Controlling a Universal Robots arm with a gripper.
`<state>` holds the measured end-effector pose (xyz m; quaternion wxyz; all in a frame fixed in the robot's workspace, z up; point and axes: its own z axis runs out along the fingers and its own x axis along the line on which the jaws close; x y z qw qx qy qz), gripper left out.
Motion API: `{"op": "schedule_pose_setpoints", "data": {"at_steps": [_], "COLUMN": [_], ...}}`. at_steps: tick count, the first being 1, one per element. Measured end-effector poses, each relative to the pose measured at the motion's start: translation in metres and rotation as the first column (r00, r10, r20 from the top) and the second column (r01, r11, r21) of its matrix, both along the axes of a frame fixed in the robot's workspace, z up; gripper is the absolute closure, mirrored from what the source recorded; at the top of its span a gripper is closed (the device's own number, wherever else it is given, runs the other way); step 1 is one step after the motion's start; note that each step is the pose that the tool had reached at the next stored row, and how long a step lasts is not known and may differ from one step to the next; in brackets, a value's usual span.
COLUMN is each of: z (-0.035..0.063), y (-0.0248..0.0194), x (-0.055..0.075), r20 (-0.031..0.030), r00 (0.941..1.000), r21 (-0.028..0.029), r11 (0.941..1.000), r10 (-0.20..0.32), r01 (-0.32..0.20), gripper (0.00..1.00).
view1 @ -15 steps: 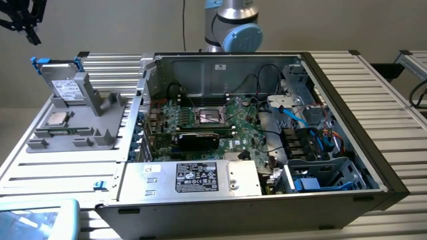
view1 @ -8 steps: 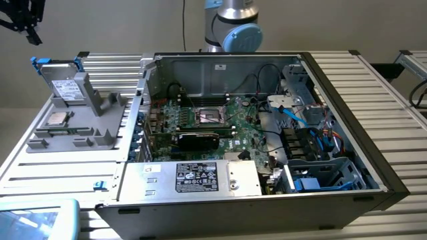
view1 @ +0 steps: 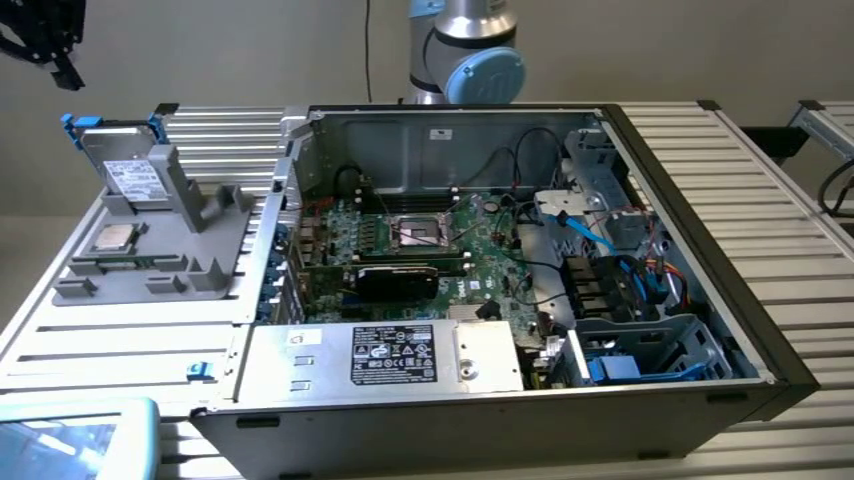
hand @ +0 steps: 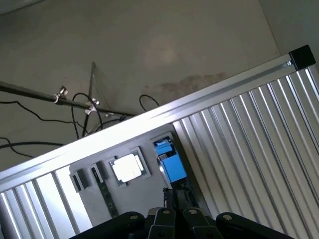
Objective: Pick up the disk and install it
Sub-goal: 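Pick up the disk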
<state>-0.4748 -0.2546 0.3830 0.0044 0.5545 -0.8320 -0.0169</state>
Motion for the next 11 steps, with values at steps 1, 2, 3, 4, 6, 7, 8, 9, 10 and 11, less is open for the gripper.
{"op": "schedule_pose_setpoints", "data": {"at_steps": [1, 2, 3, 4, 6, 7, 8, 9, 10, 11], "z": [0.0001, 0.0001, 0.0000, 0.0000, 0.0000, 0.0000, 0.0001, 0.0001, 0.0002, 0.0002], "y": [0.0000, 0.0000, 0.0000, 0.0000, 0.0000, 0.0000, 0.0000, 0.0000, 0.0000, 0.0000], "x": [0.0000, 0.0000, 0.0000, 0.0000, 0.0001, 0.0001, 0.0001, 0.0001, 0.0001, 0.0001], "r20": [-0.0002, 0.0001, 0.0004, 0.0009, 0.0026, 0.0037, 0.0048, 0.0060, 0.0069, 0.0082], "r00": [0.9998, 0.9993, 0.9985, 0.9973, 0.9939, 0.9917, 0.9893, 0.9865, 0.9833, 0.9799], "r21": [0.0000, 0.0001, 0.0001, 0.0001, -0.0001, -0.0002, -0.0004, -0.0006, -0.0008, -0.0010], "r11": [0.9998, 0.9993, 0.9985, 0.9973, 0.9939, 0.9917, 0.9893, 0.9865, 0.9833, 0.9800], "r10": [0.020, 0.038, 0.055, 0.073, 0.110, 0.128, 0.146, 0.164, 0.182, 0.199], "r01": [-0.020, -0.038, -0.055, -0.073, -0.110, -0.128, -0.146, -0.164, -0.182, -0.199], "gripper": [0.89, 0.89, 0.89, 0.89, 0.89, 0.89, 0.89, 0.89, 0.89, 0.89]}}
